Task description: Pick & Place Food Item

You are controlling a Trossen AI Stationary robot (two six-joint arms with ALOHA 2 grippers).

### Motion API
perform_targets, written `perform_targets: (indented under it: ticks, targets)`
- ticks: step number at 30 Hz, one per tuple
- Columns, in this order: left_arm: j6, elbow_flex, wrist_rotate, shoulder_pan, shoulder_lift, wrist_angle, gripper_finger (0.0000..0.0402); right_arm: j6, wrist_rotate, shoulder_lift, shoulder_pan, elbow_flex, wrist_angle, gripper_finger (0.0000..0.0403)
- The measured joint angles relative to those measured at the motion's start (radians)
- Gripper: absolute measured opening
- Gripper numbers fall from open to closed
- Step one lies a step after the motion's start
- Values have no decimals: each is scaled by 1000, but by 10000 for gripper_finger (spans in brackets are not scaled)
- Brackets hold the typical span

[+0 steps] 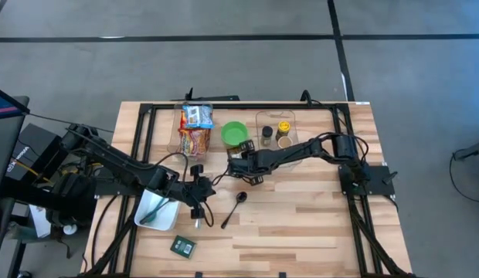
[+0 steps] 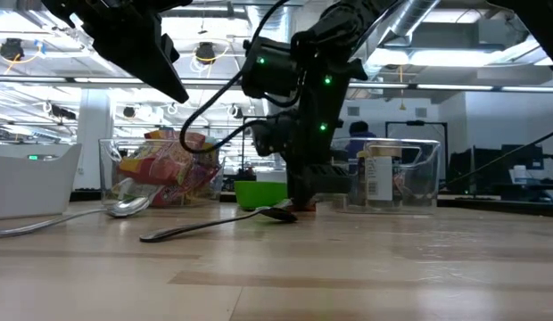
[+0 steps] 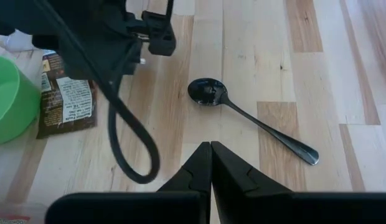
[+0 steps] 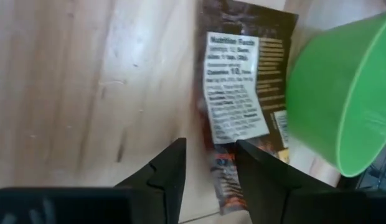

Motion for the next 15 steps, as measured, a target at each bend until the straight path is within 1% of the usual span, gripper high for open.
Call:
perform_targets:
  ticks: [5, 15]
  targets:
    - [0, 0, 0, 0, 0, 0, 0, 0, -1, 0, 3, 0, 15, 116]
    - [0, 0, 0, 0, 0, 0, 0, 1, -1, 0, 5, 0, 26, 45]
